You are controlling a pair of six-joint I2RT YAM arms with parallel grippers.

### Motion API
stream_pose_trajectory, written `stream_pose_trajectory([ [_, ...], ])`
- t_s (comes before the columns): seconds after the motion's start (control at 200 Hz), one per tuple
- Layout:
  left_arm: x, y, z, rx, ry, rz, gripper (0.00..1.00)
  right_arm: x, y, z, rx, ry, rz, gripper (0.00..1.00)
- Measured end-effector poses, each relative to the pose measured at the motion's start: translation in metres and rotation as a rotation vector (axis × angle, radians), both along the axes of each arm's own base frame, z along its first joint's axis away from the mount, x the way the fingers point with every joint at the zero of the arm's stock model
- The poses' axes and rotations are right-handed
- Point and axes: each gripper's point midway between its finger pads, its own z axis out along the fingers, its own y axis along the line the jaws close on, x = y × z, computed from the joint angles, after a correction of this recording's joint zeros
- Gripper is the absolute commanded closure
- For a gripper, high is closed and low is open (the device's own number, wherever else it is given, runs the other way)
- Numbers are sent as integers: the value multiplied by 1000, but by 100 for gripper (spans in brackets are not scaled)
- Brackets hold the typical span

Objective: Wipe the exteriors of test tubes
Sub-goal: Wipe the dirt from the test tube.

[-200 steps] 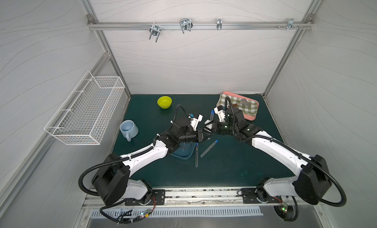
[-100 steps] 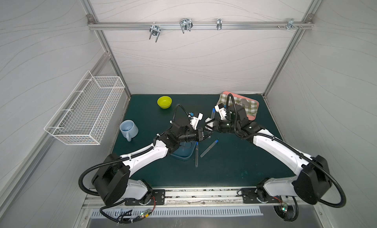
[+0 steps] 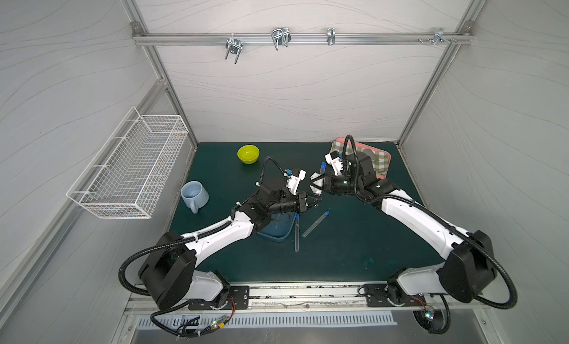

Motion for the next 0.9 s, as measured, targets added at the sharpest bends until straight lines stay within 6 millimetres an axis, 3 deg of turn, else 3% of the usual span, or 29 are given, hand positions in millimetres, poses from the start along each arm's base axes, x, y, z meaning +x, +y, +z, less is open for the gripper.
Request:
stream_pose_trajectory([
  [0.14, -8, -2, -7, 16, 25, -28, 93, 13, -8, 3, 8, -7, -57, 81],
  [0.32, -10, 0, -13, 32, 44, -30, 94, 13, -7, -5, 8, 6, -74, 81],
  [0.595, -20, 3, -31, 77, 108, -52, 94, -6, 2, -27, -22, 9, -102, 81],
  [0.9, -27, 4, -36, 90, 134, -71, 94, -16, 6, -35, -43, -10, -129, 81],
])
